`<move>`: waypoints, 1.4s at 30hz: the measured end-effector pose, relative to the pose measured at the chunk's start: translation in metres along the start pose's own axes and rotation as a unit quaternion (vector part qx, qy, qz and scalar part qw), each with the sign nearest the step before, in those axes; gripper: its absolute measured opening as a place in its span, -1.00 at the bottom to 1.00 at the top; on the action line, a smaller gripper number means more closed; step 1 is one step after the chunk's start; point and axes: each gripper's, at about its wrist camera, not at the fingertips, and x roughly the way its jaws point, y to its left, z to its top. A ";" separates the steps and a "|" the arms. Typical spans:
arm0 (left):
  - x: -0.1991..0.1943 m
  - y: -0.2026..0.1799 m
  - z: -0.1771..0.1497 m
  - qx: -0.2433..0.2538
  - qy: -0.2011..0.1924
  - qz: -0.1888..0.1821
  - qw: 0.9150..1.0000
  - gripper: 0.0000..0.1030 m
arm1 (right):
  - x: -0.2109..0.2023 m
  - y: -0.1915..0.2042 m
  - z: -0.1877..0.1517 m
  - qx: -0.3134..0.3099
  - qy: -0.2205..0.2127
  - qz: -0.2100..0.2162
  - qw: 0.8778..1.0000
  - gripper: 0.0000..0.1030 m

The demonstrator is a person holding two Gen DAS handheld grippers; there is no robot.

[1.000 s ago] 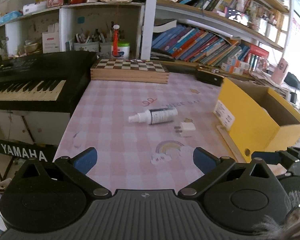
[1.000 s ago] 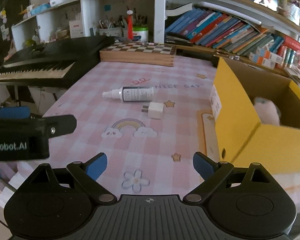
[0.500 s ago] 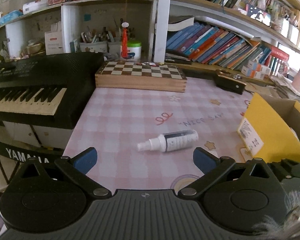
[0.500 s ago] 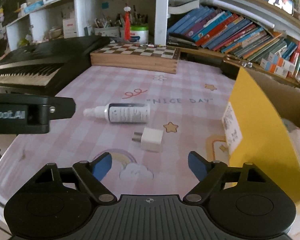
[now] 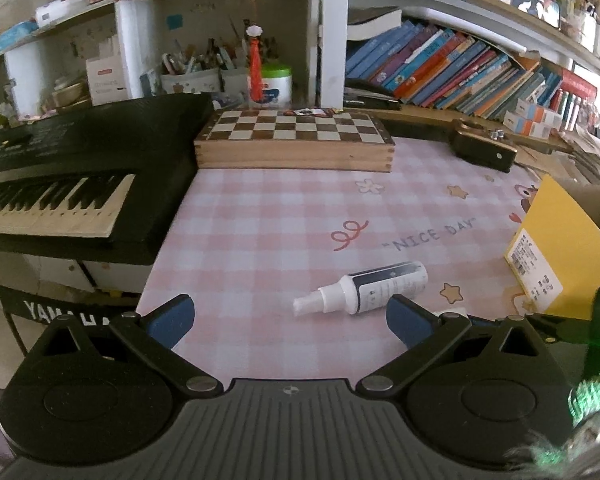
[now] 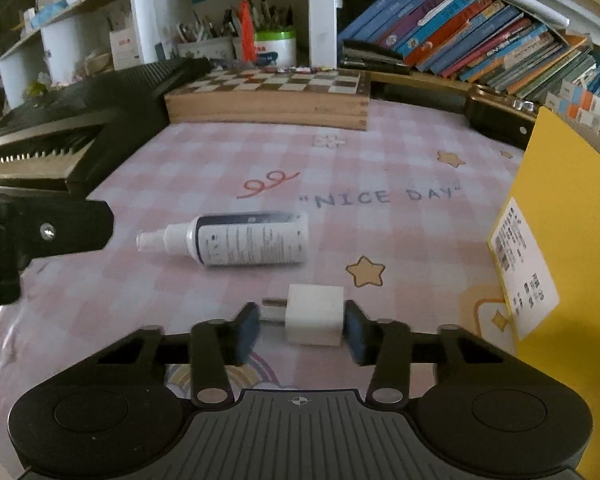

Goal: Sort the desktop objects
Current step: 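Close the right tool on the white charger, then close left tool on the white spray bottle while right tool holds the charger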

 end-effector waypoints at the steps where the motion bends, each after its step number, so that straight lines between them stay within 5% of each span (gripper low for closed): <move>1: 0.003 -0.002 0.001 0.004 0.000 -0.006 1.000 1.00 | -0.001 -0.004 0.000 0.004 0.000 -0.003 1.000 -0.15; 7: 0.029 -0.014 0.010 0.074 -0.009 -0.056 0.996 0.97 | -0.011 -0.026 0.000 0.004 0.018 0.000 1.000 -0.16; 15: 0.083 -0.047 0.021 0.184 0.024 -0.119 0.975 0.82 | -0.024 -0.036 -0.007 -0.002 0.027 0.017 0.999 -0.16; 18: 0.099 -0.056 0.019 0.210 0.047 -0.134 0.967 0.61 | -0.026 -0.039 -0.008 0.000 0.030 0.020 0.999 -0.16; 20: 0.107 -0.059 0.018 0.214 0.075 -0.152 0.962 0.24 | -0.027 -0.041 -0.010 0.004 0.033 0.019 0.999 -0.16; 26: 0.104 -0.061 0.019 0.201 0.096 -0.174 0.959 -0.37 | -0.026 -0.043 -0.007 0.011 0.034 0.019 0.999 -0.16; 30: 0.102 -0.063 0.018 0.193 0.094 -0.168 0.962 -0.33 | -0.024 -0.041 -0.006 0.011 0.037 0.022 0.999 -0.16; 33: 0.105 -0.066 0.018 0.190 0.087 -0.152 0.966 0.01 | -0.025 -0.040 -0.006 0.009 0.039 0.024 0.999 -0.16; 37: 0.111 -0.069 0.021 0.175 0.086 -0.157 0.968 0.05 | -0.025 -0.040 -0.008 0.011 0.043 0.023 0.999 -0.16; 42: 0.111 -0.070 0.023 0.164 0.079 -0.153 0.971 -0.41 | -0.025 -0.045 -0.008 0.021 0.045 0.017 0.999 -0.16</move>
